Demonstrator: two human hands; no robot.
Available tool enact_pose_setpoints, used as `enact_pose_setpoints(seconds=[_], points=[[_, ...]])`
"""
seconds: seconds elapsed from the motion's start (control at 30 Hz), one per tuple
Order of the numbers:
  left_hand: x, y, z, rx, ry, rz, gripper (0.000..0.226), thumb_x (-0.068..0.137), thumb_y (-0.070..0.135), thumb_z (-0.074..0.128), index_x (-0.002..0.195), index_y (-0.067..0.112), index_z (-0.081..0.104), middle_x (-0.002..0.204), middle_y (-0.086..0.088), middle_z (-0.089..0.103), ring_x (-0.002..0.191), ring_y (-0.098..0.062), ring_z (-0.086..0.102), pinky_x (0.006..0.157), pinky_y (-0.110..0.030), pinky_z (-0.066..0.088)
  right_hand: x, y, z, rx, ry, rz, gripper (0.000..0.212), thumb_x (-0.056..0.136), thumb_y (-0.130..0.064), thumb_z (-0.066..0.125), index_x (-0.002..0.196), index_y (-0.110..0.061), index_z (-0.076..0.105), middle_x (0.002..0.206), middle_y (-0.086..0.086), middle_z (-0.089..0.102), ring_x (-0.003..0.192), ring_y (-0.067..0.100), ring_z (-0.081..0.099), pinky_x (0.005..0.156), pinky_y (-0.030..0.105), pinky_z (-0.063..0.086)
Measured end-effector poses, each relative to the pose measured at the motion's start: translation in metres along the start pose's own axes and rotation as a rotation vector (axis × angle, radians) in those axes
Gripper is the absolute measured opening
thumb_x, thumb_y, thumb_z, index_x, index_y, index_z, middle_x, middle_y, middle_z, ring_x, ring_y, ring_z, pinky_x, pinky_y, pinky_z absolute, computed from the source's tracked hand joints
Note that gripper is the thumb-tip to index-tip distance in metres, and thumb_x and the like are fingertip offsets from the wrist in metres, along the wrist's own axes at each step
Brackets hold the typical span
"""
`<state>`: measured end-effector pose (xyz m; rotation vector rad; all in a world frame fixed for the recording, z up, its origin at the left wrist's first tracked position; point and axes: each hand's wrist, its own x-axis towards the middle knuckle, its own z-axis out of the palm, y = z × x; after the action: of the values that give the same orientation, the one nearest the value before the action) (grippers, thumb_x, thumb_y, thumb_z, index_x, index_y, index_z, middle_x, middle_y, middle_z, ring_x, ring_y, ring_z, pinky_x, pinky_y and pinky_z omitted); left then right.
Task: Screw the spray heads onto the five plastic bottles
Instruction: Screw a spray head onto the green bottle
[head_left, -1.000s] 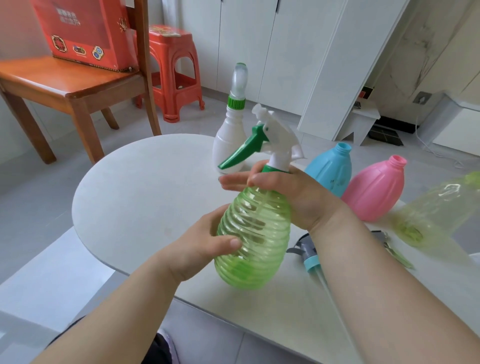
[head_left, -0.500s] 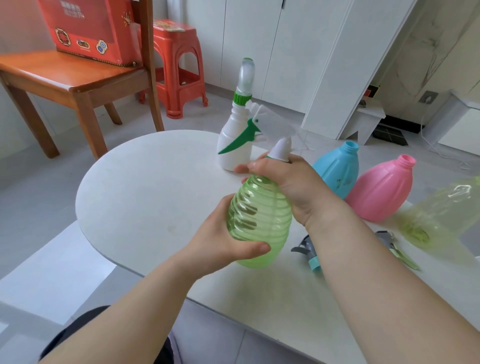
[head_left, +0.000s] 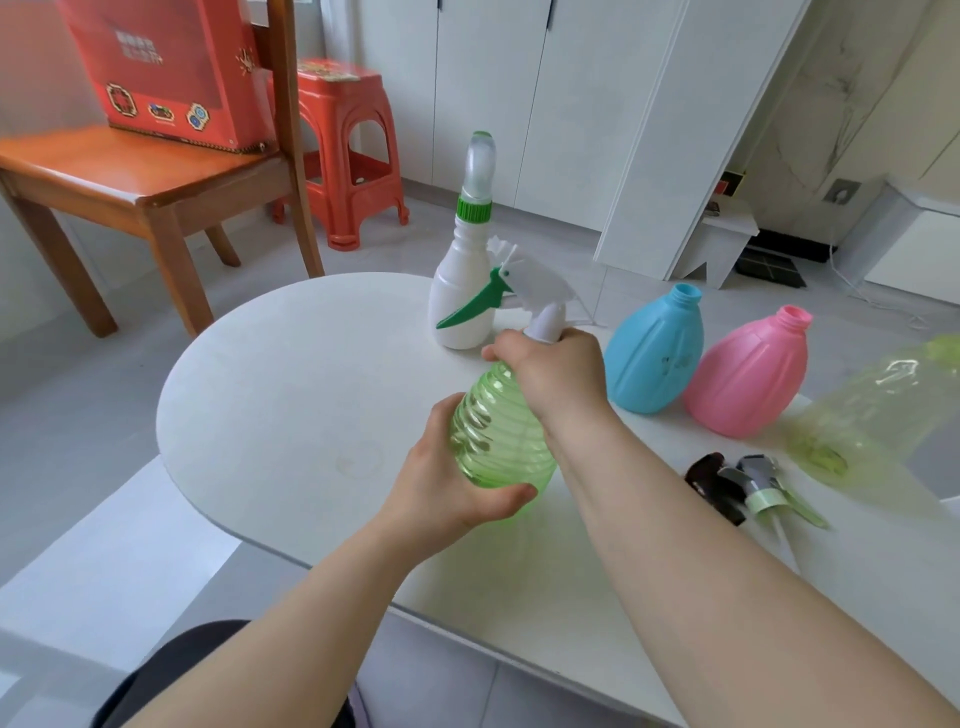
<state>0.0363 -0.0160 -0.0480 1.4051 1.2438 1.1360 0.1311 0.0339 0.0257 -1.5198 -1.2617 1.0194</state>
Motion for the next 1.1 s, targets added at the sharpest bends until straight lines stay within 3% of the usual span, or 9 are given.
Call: enact_pose_setpoints(seconds=[0.1, 0.2, 0.37, 0.5, 0.63, 0.73, 0.8, 0.97, 1.1], points=[[0.002, 0.003, -0.016, -0.181, -0.276, -0.001, 0.102, 0.028, 0.052, 0.083, 0.118, 0.025, 0.042, 0.114, 0.004, 0.060, 0.107, -0.011, 0.059, 0.083, -0.021, 0.051, 0.003, -0.003, -0.020, 0.160, -0.436, -0.036, 0.005, 0.075, -0.019, 0.065, 0.075, -0.014, 0.065, 0.074, 0.007, 0.067, 0.072, 0.017, 0.059, 0.065, 0.026, 0.048], [-0.003, 0.008, -0.022, -0.278, -0.539, -0.004, 0.105, 0.041, 0.055, 0.082, 0.127, 0.013, 0.040, 0.123, -0.005, 0.058, 0.115, -0.021, 0.056, 0.090, -0.030, 0.050, 0.001, -0.007, -0.037, 0.166, -0.807, -0.101, 0.020, 0.075, -0.022, 0.057, 0.060, -0.023, 0.070, 0.081, -0.004, 0.074, 0.085, 0.010, 0.066, 0.074, 0.022, 0.053], [-0.004, 0.009, -0.013, -0.232, -0.343, -0.003, 0.097, 0.033, 0.040, 0.081, 0.120, 0.021, 0.043, 0.117, 0.000, 0.061, 0.108, -0.012, 0.060, 0.084, -0.023, 0.052, -0.002, -0.001, -0.033, 0.122, -0.587, -0.164, 0.021, 0.070, -0.024, 0.059, 0.070, -0.004, 0.066, 0.069, -0.010, 0.073, 0.072, 0.007, 0.063, 0.071, 0.022, 0.052], [-0.004, 0.007, -0.015, -0.190, -0.272, 0.003, 0.082, 0.035, 0.037, 0.072, 0.110, 0.028, 0.041, 0.113, 0.005, 0.057, 0.099, 0.002, 0.059, 0.079, -0.017, 0.051, -0.006, 0.006, -0.026, 0.117, -0.436, -0.201, 0.021, 0.071, -0.020, 0.060, 0.050, -0.023, 0.057, 0.065, -0.010, 0.072, 0.076, 0.013, 0.063, 0.080, 0.034, 0.048], [-0.003, 0.006, -0.017, -0.211, -0.356, -0.017, 0.085, 0.038, 0.034, 0.072, 0.114, 0.035, 0.033, 0.121, 0.011, 0.049, 0.105, 0.004, 0.055, 0.080, -0.018, 0.051, 0.001, -0.005, -0.043, 0.002, -0.753, -0.178, 0.008, 0.075, -0.016, 0.063, 0.079, -0.023, 0.061, 0.099, -0.010, 0.070, 0.099, 0.009, 0.063, 0.088, 0.026, 0.047], [-0.001, 0.005, -0.018, -0.290, -0.404, 0.003, 0.111, 0.036, 0.036, 0.080, 0.128, 0.038, 0.019, 0.129, 0.019, 0.037, 0.110, 0.010, 0.050, 0.081, -0.016, 0.050, 0.010, -0.014, -0.060, -0.110, -0.848, -0.153, 0.033, 0.072, -0.016, 0.061, 0.104, -0.013, 0.060, 0.103, -0.009, 0.067, 0.101, 0.008, 0.062, 0.088, 0.023, 0.051], [0.004, 0.003, -0.018, -0.314, -0.321, -0.031, 0.121, 0.031, 0.050, 0.084, 0.129, 0.040, 0.014, 0.132, 0.019, 0.035, 0.117, 0.003, 0.048, 0.089, -0.023, 0.048, 0.016, -0.015, -0.064, -0.096, -0.760, -0.153, 0.020, 0.077, -0.013, 0.062, 0.097, -0.014, 0.062, 0.099, -0.006, 0.069, 0.089, 0.002, 0.065, 0.077, 0.017, 0.053], [0.018, -0.015, -0.020, 0.189, 0.145, 0.056, 0.063, 0.074, 0.035, 0.069, 0.127, 0.032, 0.036, 0.132, 0.005, 0.043, 0.123, -0.009, 0.040, 0.097, -0.020, 0.028, 0.047, -0.012, -0.059, -0.023, -0.173, -0.181, 0.017, 0.079, -0.015, 0.063, 0.095, -0.011, 0.059, 0.099, 0.009, 0.063, 0.086, 0.015, 0.061, 0.083, 0.032, 0.050], [0.027, -0.033, -0.019, 0.680, 0.124, 0.074, 0.054, 0.081, 0.031, 0.060, 0.130, 0.023, 0.040, 0.146, -0.002, 0.032, 0.134, -0.018, 0.029, 0.107, -0.026, 0.017, 0.076, -0.005, -0.043, -0.119, 0.139, -0.273, 0.019, 0.079, -0.019, 0.063, 0.093, -0.014, 0.052, 0.089, 0.002, 0.055, 0.085, 0.018, 0.052, 0.075, 0.026, 0.038]])
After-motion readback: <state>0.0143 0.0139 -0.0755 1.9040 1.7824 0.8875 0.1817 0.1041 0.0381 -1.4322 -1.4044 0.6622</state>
